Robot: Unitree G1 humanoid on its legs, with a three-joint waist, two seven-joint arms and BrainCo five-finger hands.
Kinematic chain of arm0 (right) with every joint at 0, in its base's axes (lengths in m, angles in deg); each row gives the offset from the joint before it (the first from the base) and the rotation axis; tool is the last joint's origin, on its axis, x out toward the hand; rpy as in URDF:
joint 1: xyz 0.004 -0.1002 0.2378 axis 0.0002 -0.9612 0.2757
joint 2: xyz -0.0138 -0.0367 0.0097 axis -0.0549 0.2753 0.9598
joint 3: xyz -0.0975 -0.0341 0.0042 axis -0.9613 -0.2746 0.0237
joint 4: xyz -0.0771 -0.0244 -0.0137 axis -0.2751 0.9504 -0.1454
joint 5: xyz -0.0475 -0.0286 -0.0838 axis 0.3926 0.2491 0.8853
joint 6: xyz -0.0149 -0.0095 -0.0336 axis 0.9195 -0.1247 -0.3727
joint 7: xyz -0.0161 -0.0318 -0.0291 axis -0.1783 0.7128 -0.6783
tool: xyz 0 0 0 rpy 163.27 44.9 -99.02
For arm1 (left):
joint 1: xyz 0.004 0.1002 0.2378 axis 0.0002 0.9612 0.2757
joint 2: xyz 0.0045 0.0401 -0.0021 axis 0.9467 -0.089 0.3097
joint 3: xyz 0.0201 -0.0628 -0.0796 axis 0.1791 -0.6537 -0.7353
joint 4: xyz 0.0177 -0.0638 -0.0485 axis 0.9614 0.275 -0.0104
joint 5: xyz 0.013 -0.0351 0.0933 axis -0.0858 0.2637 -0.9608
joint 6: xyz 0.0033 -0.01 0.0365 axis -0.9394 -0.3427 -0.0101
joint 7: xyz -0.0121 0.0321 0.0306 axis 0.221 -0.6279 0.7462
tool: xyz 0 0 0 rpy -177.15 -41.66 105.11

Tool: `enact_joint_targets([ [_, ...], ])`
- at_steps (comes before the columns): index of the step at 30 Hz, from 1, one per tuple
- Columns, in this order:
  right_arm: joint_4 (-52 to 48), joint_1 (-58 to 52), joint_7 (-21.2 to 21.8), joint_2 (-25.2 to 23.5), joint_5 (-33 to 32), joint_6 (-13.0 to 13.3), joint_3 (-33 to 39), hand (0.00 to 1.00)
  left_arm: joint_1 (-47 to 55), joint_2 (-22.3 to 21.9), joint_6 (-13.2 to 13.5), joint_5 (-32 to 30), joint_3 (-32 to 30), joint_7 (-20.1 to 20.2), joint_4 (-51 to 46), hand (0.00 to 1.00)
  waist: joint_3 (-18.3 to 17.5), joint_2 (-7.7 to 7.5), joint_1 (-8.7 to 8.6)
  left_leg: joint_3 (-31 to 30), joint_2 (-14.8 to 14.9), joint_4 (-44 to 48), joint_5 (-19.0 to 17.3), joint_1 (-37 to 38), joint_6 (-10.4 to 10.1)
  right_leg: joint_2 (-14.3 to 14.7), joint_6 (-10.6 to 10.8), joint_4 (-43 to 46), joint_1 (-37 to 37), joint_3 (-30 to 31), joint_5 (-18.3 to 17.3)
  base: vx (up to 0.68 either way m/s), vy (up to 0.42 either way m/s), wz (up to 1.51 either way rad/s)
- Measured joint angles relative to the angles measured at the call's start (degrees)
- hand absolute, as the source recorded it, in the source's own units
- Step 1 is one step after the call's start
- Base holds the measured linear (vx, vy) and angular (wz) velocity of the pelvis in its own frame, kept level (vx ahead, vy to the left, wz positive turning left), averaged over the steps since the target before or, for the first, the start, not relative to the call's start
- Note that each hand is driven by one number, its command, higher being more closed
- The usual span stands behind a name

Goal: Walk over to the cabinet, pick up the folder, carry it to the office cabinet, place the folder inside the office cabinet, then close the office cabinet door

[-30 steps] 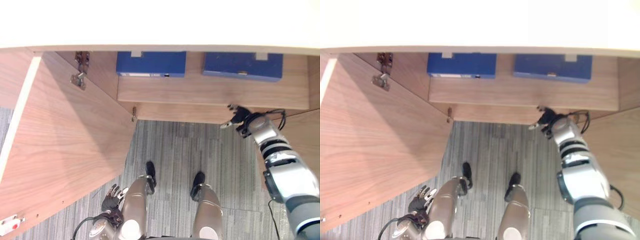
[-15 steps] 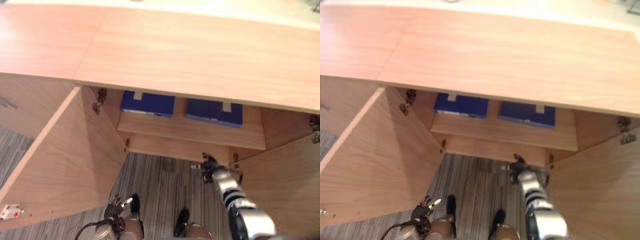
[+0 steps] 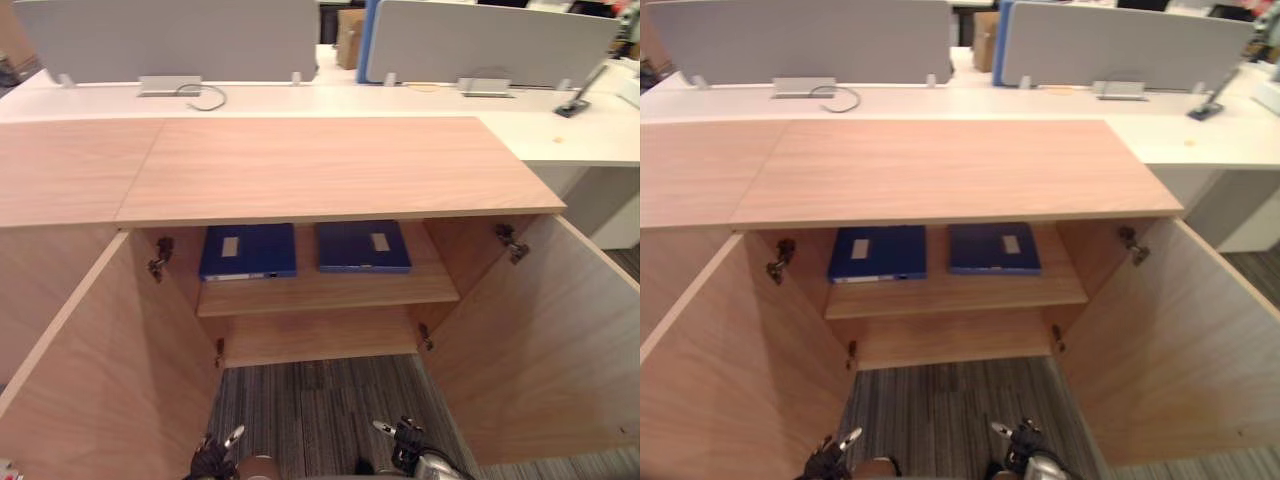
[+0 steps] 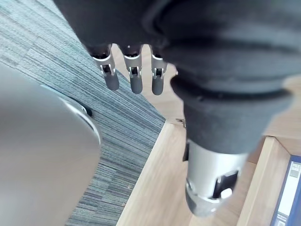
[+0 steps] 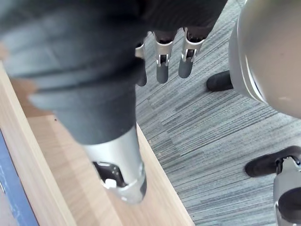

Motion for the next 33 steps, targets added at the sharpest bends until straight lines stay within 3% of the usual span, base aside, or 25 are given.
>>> enact_joint_targets([
  [5, -0.13, 0.02, 0.08, 0.54, -1.16, -0.21, 2.35, 0.0, -0.27, 0.05, 0.18, -0.81, -0.02, 0.14, 2.92, 0.0, -2.69, 0.28, -0.19, 7.85, -2.15, -4.55, -0.09, 3.18, 0.95, -1.08, 0.99, -2.04, -3.09, 7.61, 5.07, 0.06, 0.123, -0.82],
  [10, -0.27, -0.21, 0.04, 0.55, -2.39, -0.26, 4.52, 0.0, -1.49, 0.35, 0.13, -2.59, 1.67, 0.23, 3.79, 0.0, -2.15, 0.59, -0.09, 11.29, -3.02, -7.83, 0.52, 7.51, 1.86, -0.89, 0.76, -1.92, -3.11, 7.51, 6.34, 0.14, 0.079, -0.57],
  [13, -0.64, 0.43, -0.29, 0.9, -2.29, -0.29, 4.46, 0.0, -1.49, 0.15, 0.06, -4.91, 3.39, 0.31, 3.72, 0.0, -1.15, 1.89, -0.31, 14.67, -2.37, -10.5, 0.81, 11.58, 2.41, -1.81, -1.92, 1.87, -3.36, -3.08, 5.97, 0.05, -0.024, -0.51],
  [14, -1.63, 0.38, -0.37, 0.84, -2.28, -0.43, 5.05, 0.0, -1.31, 0.18, -0.05, -6.04, 4.68, 0.34, 3.36, 0.0, -1.03, 1.84, -0.33, 15.59, -2.53, -11.74, 0.89, 12.88, 2.58, -4.94, -5.39, 8.75, -4.04, -13.01, 0.42, -0.02, -0.036, -0.08],
  [16, -1.61, -0.07, -0.34, 0.74, -2.29, -0.67, 7.66, 0.0, -0.23, 0.19, -0.25, -6.85, 5.91, 0.32, 2.25, 0.0, -1.05, 1.78, -0.13, 15.96, -2.97, -12.64, 0.93, 14.96, 2.39, -10.58, -6.87, 18.41, -3.37, -22.22, -4.17, 0.03, -0.044, 0.0],
  [17, -1.46, -0.03, -0.33, 0.65, -2.28, -0.68, 8.46, 0.0, 0.26, 0.2, -0.32, -6.92, 6.07, 0.3, 1.89, 0.0, -0.94, 1.58, -0.1, 15.89, -3.28, -13.04, 0.96, 15.65, 2.04, -11.75, -6.46, 18.82, -3.04, -23.77, -4.58, 0.08, -0.05, -0.05],
  [18, -1.32, -0.13, -0.34, 0.53, -2.25, -0.71, 9.44, 0.0, 0.4, 0.38, -0.26, -7.0, 6.04, 0.26, 1.63, 0.0, -0.81, 0.56, 0.12, 15.81, -4.53, -13.73, 1.21, 16.49, 1.42, -11.63, -5.24, 18.03, -2.86, -24.52, -4.78, 0.11, -0.09, -0.33],
  [19, -0.63, 0.09, -0.33, 0.81, -2.25, -0.72, 10.32, 0.0, 0.22, 0.39, -0.43, -7.25, 5.92, 0.25, 2.14, 0.0, -1.1, 1.36, 0.39, 15.6, -4.61, -15.23, 1.68, 16.32, 1.31, -9.87, -4.35, 14.63, -2.57, -24.24, -4.73, 0.08, -0.096, -0.61],
  [20, -0.11, 0.96, -0.35, 1.74, -2.27, -0.82, 11.02, 0.0, -0.09, -0.13, -0.92, -7.76, 5.89, 0.2, 2.68, 0.0, -0.69, 2.47, 0.11, 14.42, -4.21, -16.59, 2.11, 15.68, 1.92, -6.96, -4.22, 10.37, -2.5, -23.41, -2.52, 0.04, -0.084, -0.67],
  [21, 0.09, 0.86, -0.37, 1.88, -2.25, -0.83, 11.08, 0.0, -0.11, -0.14, -1.02, -7.76, 5.87, 0.18, 2.7, 0.0, -0.66, 2.49, 0.14, 13.46, -4.11, -16.99, 2.16, 15.5, 1.98, -5.83, -4.45, 8.78, -2.4, -22.8, -1.7, -0.03, -0.026, -0.61],
  [26, 2.44, 0.66, -0.87, 2.65, -2.25, -0.91, 11.26, 0.0, -1.75, 0.82, -1.21, -7.67, 5.55, -0.12, 3.89, 0.0, 0.2, 0.65, -0.01, 14.81, -2.76, -17.37, 2.14, 14.78, 1.98, 0.12, -5.03, -2.02, -1.11, -19.23, 4.69, -0.04, -0.011, -0.48],
  [33, 2.5, -0.26, -1.22, 2.85, -2.25, -0.9, 13.31, 0.0, -2.15, 1.32, -1.16, -6.52, 5.36, -0.2, 3.84, 0.0, 1.5, 0.41, -0.22, 12.96, -3.74, -16.25, 2.18, 15.04, 1.94, 0.85, -4.08, -11.35, 2.97, -18.13, 9.82, -0.02, 0.025, -0.11],
])
